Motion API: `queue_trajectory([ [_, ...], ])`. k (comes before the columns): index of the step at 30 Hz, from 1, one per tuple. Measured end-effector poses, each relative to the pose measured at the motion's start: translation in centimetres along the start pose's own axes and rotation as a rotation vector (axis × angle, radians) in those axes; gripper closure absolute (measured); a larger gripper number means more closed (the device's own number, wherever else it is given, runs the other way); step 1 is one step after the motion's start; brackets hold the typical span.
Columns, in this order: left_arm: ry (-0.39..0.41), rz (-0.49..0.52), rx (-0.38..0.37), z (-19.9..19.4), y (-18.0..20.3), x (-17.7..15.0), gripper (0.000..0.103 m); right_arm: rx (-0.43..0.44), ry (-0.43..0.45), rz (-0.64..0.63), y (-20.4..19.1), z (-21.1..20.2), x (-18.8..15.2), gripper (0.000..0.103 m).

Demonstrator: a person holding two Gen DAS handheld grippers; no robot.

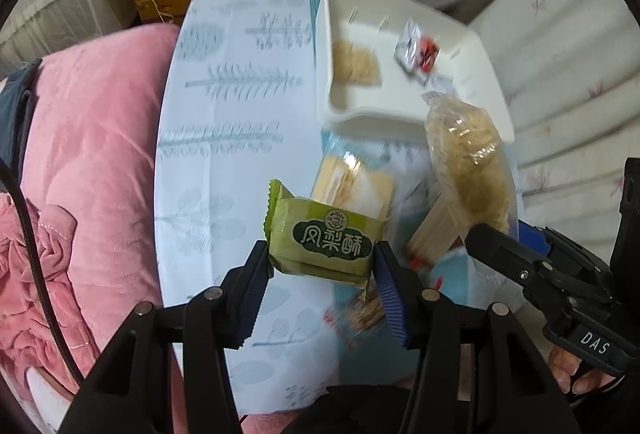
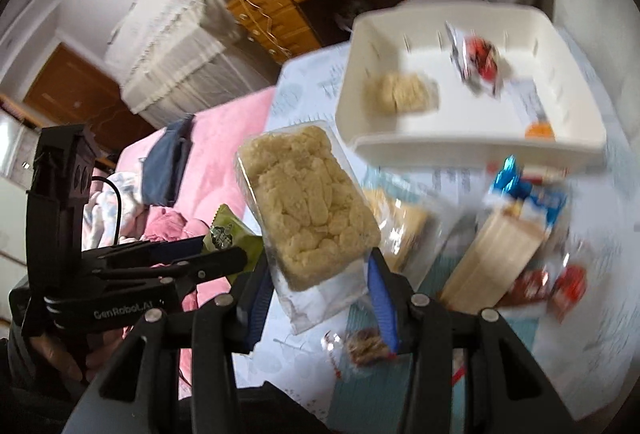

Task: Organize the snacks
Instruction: 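Carry the green packet with the left tool toward the tray while the right carries the rice-crisp bag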

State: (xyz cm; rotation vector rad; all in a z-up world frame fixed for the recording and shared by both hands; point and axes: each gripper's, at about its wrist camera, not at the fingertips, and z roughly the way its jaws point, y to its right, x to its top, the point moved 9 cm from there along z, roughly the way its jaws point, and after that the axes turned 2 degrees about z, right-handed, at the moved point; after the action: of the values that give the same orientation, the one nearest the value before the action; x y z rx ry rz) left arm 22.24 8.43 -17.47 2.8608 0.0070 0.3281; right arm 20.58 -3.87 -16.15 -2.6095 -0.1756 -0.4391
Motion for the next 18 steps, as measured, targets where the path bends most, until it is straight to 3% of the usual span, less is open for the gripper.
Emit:
queue_trajectory([
  [9,0.1,-0.044,0.034,-1.1,5.0,5.8,0.052,0.02,0.101,-0.109,3.6,-5.0,4.7,0.058],
  [18,0.101,-0.009,0.035,1.6,11.0,10.3,0.052,-0.043,0.164,-0.119,9.4,-6.6,7.9,0.058],
])
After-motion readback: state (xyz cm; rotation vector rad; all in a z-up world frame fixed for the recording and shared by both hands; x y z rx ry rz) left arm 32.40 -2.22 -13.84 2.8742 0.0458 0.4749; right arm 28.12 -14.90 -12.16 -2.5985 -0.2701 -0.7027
